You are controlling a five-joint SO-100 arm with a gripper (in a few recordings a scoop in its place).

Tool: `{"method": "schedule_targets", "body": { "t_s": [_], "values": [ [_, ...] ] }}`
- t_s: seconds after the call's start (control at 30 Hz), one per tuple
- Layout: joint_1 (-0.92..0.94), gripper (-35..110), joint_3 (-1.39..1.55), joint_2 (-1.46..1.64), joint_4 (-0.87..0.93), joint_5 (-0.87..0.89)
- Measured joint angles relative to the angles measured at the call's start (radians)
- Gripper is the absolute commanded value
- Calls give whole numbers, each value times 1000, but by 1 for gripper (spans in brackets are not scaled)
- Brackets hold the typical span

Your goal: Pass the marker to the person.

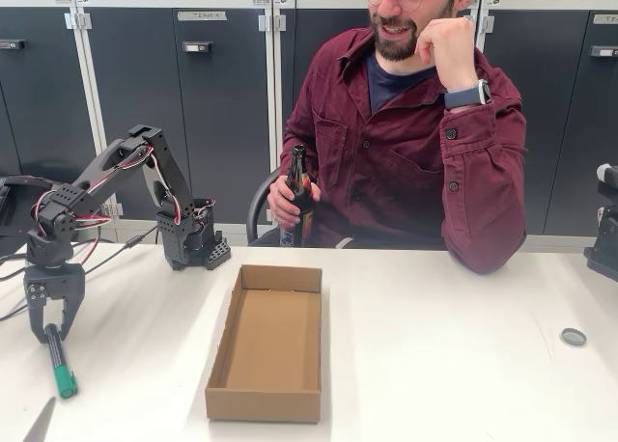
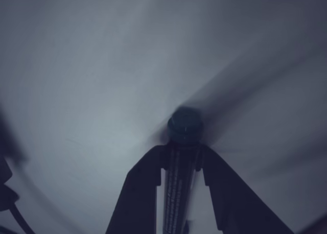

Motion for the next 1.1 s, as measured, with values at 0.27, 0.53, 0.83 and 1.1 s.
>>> {"method": "schedule_targets", "body": {
  "t_s": [0.27,0.53,0.83,1.1],
  "values": [
    [-9,-5,28,12,-25,-74],
    [-100,-5,60,158,-44,-275],
    [-225,-5,-9,436,26,-486],
    [-430,-5,-72,672,28,-749]
  ]
}}
